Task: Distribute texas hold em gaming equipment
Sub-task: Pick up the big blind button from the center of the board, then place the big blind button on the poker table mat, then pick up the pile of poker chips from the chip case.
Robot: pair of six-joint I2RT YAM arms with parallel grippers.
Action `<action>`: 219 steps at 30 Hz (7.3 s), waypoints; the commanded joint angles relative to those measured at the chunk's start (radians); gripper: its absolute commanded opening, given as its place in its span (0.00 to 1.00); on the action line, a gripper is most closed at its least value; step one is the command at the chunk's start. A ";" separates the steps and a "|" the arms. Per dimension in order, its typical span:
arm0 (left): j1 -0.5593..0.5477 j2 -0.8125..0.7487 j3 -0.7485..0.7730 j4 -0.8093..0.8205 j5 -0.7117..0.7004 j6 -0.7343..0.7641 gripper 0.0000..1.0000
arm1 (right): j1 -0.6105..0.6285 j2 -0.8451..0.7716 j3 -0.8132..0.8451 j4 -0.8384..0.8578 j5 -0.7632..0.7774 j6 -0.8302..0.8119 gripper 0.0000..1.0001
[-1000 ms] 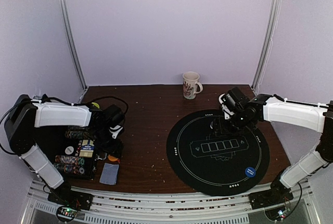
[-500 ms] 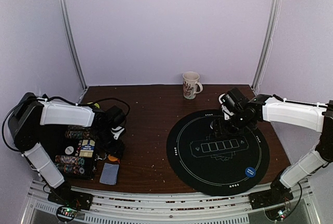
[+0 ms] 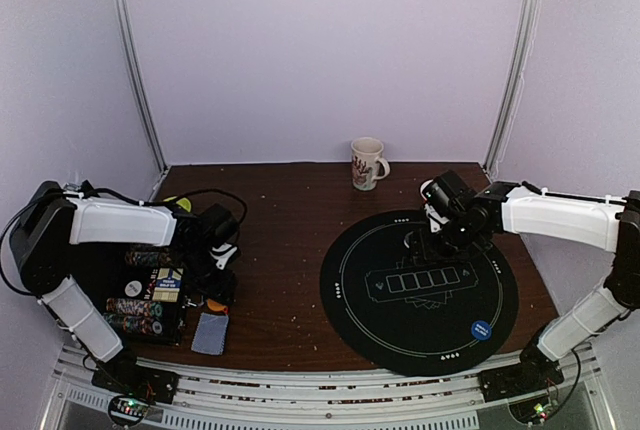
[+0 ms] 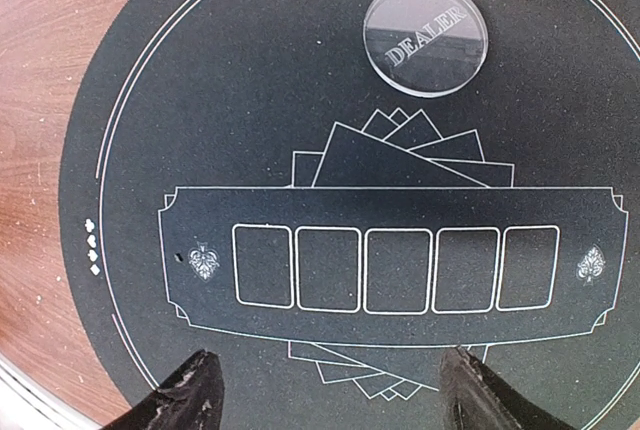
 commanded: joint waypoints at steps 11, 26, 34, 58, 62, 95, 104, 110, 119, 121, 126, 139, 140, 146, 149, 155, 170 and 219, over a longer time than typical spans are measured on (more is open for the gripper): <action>0.009 -0.025 -0.036 -0.024 0.029 0.008 0.54 | 0.003 -0.016 0.022 -0.033 0.016 -0.013 0.76; 0.006 -0.069 0.036 -0.056 0.044 0.025 0.34 | 0.003 -0.016 0.036 -0.039 0.016 -0.009 0.76; -0.060 -0.056 0.182 -0.051 -0.001 0.103 0.33 | 0.004 -0.020 0.050 0.047 -0.098 0.023 0.76; -0.649 0.614 0.962 -0.094 0.092 0.422 0.31 | -0.330 -0.322 -0.114 0.013 -0.135 -0.041 0.77; -0.673 0.691 1.028 -0.117 0.084 0.420 0.31 | -0.330 -0.378 -0.188 0.056 -0.172 -0.031 0.77; -0.566 0.463 0.993 -0.023 -0.003 0.285 0.97 | -0.328 -0.344 -0.150 0.072 -0.158 -0.066 0.78; -0.119 -0.021 0.478 -0.054 -0.133 -0.007 0.97 | -0.272 -0.290 -0.104 0.146 -0.168 -0.096 0.78; 0.174 -0.182 0.302 -0.140 -0.159 -0.077 0.97 | -0.236 -0.192 -0.029 0.171 -0.189 -0.164 0.78; 0.380 -0.193 0.154 -0.046 -0.194 -0.092 0.71 | -0.232 0.017 0.116 0.125 -0.192 -0.256 0.78; 0.389 -0.163 0.141 -0.022 -0.193 -0.092 0.67 | -0.233 0.048 0.139 0.119 -0.195 -0.265 0.78; 0.399 -0.102 0.127 0.050 -0.172 -0.082 0.59 | -0.232 0.090 0.176 0.116 -0.195 -0.271 0.78; 0.406 -0.029 0.079 0.063 -0.255 -0.106 0.49 | -0.230 0.119 0.202 0.101 -0.196 -0.266 0.78; 0.406 -0.035 0.073 0.065 -0.257 -0.106 0.49 | -0.230 0.119 0.201 0.101 -0.195 -0.264 0.78; 0.406 -0.046 0.053 0.086 -0.252 -0.094 0.49 | -0.229 0.119 0.204 0.099 -0.198 -0.260 0.78; 0.406 -0.041 0.051 0.096 -0.239 -0.092 0.48 | -0.228 0.115 0.203 0.098 -0.196 -0.259 0.78; 0.407 -0.020 0.049 0.110 -0.281 -0.060 0.48 | -0.228 0.111 0.195 0.095 -0.192 -0.259 0.78; 0.356 -0.067 -0.016 0.199 -0.087 -0.038 0.46 | -0.227 0.118 0.203 0.099 -0.201 -0.253 0.78; 0.381 -0.048 0.029 0.123 -0.245 0.017 0.49 | -0.218 0.115 0.195 0.077 -0.220 -0.268 0.77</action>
